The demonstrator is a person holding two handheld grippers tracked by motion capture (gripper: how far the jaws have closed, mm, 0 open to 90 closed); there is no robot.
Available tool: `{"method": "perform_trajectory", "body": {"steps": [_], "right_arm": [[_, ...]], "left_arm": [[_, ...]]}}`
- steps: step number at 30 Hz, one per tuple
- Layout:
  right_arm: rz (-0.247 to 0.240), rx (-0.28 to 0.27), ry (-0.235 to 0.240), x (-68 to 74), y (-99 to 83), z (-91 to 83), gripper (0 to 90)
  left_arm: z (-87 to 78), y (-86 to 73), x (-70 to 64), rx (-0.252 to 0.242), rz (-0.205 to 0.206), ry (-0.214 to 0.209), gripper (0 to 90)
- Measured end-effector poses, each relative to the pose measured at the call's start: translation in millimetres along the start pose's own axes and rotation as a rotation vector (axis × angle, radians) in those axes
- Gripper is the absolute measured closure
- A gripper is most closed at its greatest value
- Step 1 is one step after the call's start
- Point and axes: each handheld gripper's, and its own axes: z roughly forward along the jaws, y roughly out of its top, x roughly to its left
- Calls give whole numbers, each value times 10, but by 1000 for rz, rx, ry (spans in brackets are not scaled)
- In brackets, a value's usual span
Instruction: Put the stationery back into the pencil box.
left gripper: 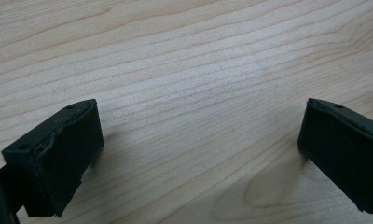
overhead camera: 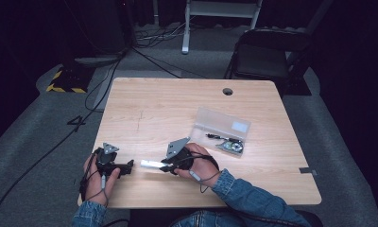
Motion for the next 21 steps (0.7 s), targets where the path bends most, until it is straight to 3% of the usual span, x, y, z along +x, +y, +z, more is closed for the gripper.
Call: {"method": "perform_trajectory", "body": {"steps": [9, 21], "right_arm": [[3, -52, -13, -63, -28, -397, 720], [18, -81, -33, -130, -35, -718, 720]], "left_arm": [[2, 3, 5, 1, 5, -4, 2], [4, 7, 5, 2, 7, -5, 0]]}}
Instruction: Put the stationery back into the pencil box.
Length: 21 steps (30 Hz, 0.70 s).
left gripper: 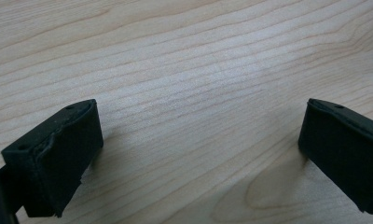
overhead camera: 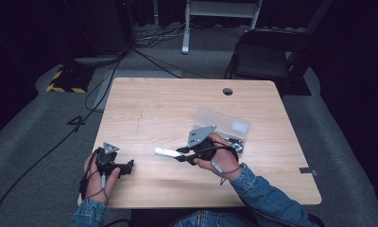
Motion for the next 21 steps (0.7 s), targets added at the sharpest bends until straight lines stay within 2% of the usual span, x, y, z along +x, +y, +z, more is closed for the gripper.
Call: {"method": "perform_trajectory", "body": {"steps": [7, 21], "right_arm": [[15, 12, -9, -61, -81, -148, 719], [50, 11, -53, -280, -167, -499, 719]], "left_arm": [[0, 0, 0, 0, 1, 0, 0], [0, 0, 0, 0, 1, 0, 0]]}}
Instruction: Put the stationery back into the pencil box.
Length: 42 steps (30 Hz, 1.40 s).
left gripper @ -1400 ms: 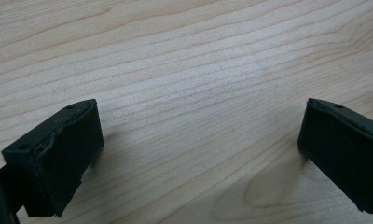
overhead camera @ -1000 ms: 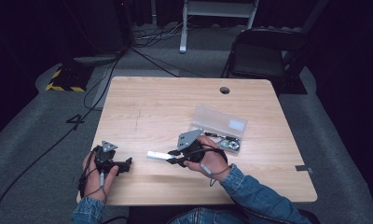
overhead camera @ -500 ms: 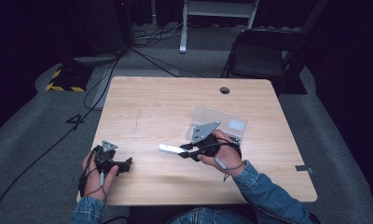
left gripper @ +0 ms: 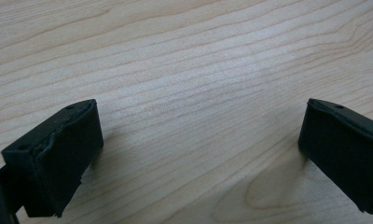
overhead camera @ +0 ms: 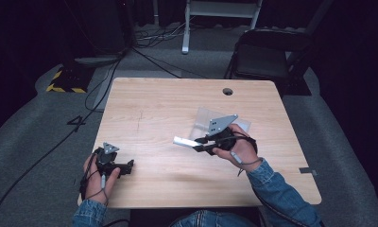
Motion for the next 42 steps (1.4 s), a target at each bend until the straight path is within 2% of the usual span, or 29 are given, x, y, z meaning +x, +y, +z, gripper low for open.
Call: {"method": "perform_trajectory", "body": {"steps": [12, 18, 20, 25, 34, 42], "right_arm": [[43, 29, -54, -208, -129, -184, 719], [70, 67, -93, -330, -225, -265, 719], [90, 95, -109, -408, -290, -284, 719], [111, 117, -116, -493, -373, -276, 719], [144, 186, -140, -633, -536, -242, 719], [149, 239, -125, -689, -626, -169, 719]], "left_arm": [[0, 0, 0, 0, 0, 0, 0], [0, 0, 0, 0, -1, 0, 0], [0, 0, 0, 0, -1, 0, 0], [0, 0, 0, 0, 0, 0, 0], [0, 0, 0, 0, 0, 0, 0], [0, 0, 0, 0, -1, 0, 0]]}}
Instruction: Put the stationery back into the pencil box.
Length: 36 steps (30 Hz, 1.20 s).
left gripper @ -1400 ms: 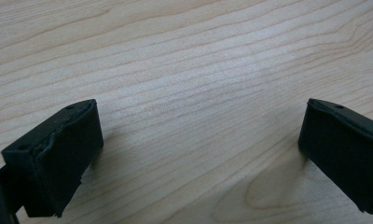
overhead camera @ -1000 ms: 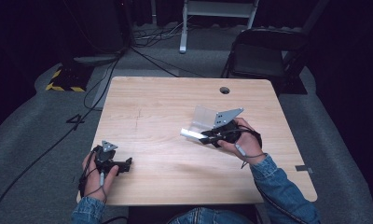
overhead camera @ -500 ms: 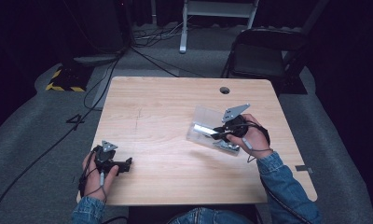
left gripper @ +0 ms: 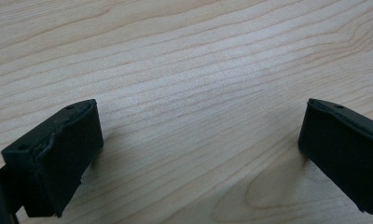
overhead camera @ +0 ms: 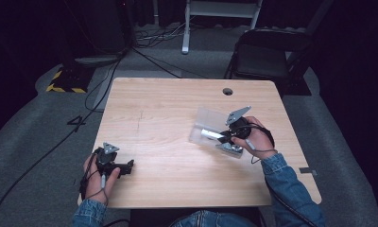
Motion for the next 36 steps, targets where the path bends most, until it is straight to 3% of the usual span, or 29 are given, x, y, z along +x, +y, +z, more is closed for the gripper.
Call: {"method": "perform_trajectory", "body": {"steps": [15, 29, 36], "right_arm": [[3, 76, 21, -54, -58, 194, 719], [14, 78, 45, -105, -87, 288, 718], [24, 54, 48, -145, -117, 328, 717]], "left_arm": [[0, 0, 0, 0, 1, 0, 0], [0, 0, 0, 0, 1, 0, 1], [-1, 0, 0, 1, 1, -1, 0]]}}
